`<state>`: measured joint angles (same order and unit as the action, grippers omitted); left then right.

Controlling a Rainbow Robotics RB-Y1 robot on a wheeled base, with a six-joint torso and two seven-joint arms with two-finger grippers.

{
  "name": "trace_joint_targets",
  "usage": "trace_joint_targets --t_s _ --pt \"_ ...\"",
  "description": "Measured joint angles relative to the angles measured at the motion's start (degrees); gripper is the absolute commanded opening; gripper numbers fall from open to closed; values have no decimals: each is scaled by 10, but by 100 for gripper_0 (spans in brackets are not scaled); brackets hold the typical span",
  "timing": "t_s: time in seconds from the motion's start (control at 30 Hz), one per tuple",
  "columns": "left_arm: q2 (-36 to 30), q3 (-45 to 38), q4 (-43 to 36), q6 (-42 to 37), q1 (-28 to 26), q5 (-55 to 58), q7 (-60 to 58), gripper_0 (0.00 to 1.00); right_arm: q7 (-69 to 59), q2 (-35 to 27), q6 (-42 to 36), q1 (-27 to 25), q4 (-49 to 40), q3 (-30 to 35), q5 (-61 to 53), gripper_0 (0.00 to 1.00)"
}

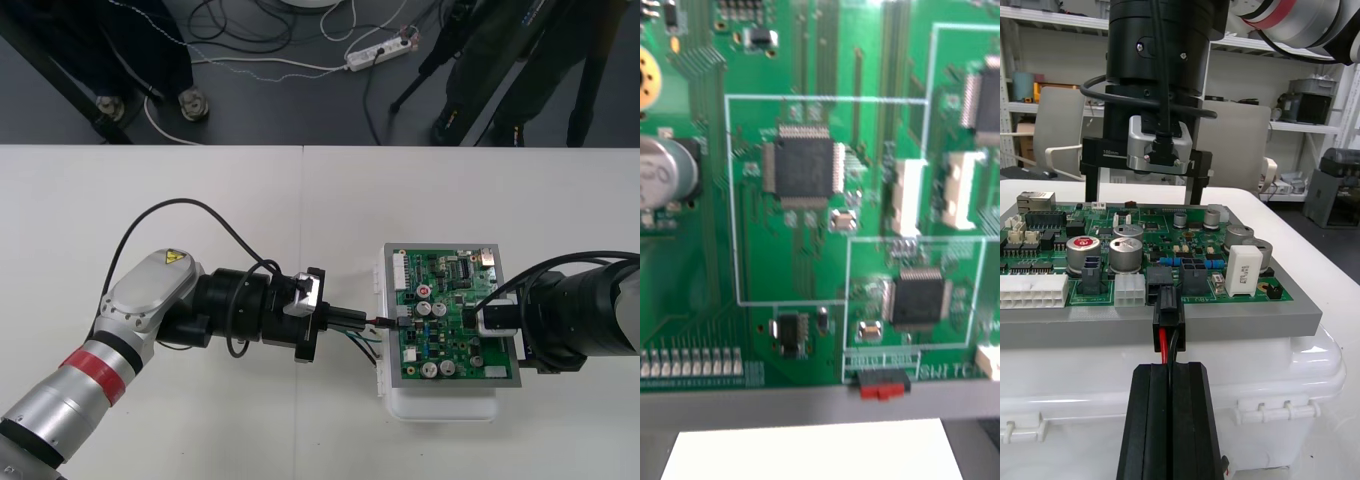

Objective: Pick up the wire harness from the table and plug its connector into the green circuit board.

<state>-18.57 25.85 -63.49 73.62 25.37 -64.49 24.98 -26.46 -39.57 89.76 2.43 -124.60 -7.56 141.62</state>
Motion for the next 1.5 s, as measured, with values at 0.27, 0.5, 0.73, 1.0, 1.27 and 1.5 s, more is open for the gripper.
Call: trace_joint_targets --t_s 0.27,0.5,0.73,1.0,1.27,1.5 --pt "1 0 0 -3 0 0 0 0 11 0 0 7 0 -9 4 100" --pt "3 0 0 -8 0 -1 0 0 11 3 0 8 0 -9 4 100" --pt "4 0 0 -10 0 -2 0 0 11 9 0 8 0 -9 6 100" --pt "4 0 0 -12 0 -2 0 0 11 11 0 9 0 -9 8 100" --pt "5 1 0 -12 0 -2 0 0 11 12 0 9 0 -9 8 100" --pt "5 6 0 -12 0 -2 0 0 11 13 0 9 0 -9 8 100"
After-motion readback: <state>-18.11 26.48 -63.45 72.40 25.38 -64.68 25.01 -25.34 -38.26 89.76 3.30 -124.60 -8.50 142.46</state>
